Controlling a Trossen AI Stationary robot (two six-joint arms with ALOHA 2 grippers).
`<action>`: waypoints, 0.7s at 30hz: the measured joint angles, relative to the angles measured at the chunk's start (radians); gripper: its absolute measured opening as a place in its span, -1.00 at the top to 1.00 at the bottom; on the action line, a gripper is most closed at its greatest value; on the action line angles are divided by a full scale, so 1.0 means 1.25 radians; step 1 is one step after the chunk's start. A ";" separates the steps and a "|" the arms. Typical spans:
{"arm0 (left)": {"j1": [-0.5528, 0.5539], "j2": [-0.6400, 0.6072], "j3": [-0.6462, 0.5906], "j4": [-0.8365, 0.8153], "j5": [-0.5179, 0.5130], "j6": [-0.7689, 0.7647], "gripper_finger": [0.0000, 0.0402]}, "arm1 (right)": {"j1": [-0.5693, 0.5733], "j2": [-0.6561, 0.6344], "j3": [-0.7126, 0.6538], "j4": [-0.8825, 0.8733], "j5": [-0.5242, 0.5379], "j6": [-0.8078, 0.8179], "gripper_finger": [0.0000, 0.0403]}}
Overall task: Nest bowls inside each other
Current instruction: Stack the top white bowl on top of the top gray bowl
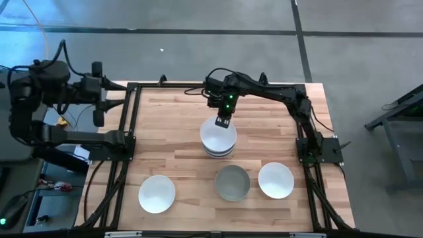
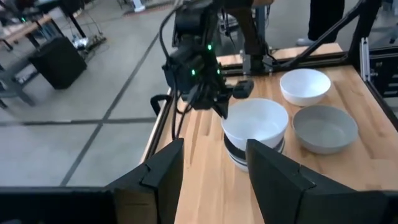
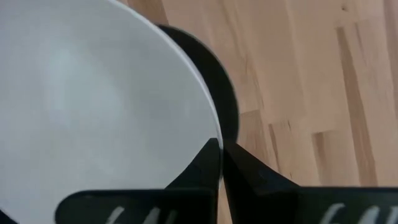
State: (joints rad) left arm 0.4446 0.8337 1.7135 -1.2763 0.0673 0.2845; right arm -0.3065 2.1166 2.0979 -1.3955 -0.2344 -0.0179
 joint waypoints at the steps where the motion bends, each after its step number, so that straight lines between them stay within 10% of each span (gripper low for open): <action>1: 0.000 -0.009 -0.010 0.009 0.000 0.004 0.20 | 0.000 0.005 0.000 0.001 0.000 -0.004 1.00; 21: 0.000 -0.092 -0.040 0.044 0.048 -0.014 0.20 | -0.002 0.064 0.000 -0.031 0.001 -0.002 1.00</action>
State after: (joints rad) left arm 0.4442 0.7187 1.6634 -1.2217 0.1271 0.2668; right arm -0.3092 2.1971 2.0979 -1.4345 -0.2334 -0.0208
